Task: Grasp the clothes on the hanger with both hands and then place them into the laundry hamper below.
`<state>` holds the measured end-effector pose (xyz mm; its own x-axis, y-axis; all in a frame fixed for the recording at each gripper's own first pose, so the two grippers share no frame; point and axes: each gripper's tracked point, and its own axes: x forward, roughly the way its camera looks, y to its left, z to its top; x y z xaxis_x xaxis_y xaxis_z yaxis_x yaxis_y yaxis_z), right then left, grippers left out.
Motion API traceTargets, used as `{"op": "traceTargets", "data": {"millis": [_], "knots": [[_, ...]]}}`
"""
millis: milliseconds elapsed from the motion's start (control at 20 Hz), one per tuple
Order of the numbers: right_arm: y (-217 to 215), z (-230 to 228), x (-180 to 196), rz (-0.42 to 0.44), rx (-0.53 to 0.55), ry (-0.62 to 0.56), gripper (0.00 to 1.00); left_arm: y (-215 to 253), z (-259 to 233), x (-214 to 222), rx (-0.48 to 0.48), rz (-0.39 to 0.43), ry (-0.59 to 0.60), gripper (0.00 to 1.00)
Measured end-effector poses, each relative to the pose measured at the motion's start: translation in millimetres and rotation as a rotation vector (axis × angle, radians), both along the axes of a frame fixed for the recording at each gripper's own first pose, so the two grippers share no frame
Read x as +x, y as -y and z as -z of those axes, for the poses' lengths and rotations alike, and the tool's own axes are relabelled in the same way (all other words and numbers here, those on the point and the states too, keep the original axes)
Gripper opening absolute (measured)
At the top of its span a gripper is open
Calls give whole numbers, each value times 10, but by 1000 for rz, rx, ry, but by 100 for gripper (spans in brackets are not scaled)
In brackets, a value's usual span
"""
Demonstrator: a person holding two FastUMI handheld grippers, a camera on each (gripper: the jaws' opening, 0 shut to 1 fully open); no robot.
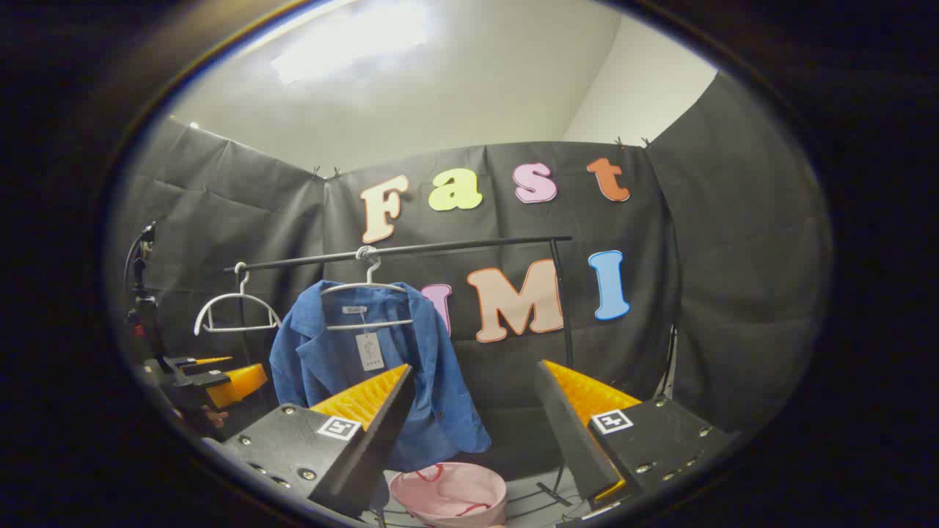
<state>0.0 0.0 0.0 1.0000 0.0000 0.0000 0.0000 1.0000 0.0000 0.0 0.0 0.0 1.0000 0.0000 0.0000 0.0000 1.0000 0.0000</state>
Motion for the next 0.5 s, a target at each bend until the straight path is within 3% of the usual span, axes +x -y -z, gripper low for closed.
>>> {"op": "traceTargets", "data": {"millis": [150, 200, 500], "knots": [[31, 25, -48, 0, 10, -12, 93, 27, -82, -16, 1, 0, 6, 95], [20, 20, -45, -3, 16, -16, 98, 25, -109, -10, -1, 0, 3, 95], [-306, 44, -13, -110, 54, -56, 98, 143, -192, 103, -2, 39, -26, 95]]}}
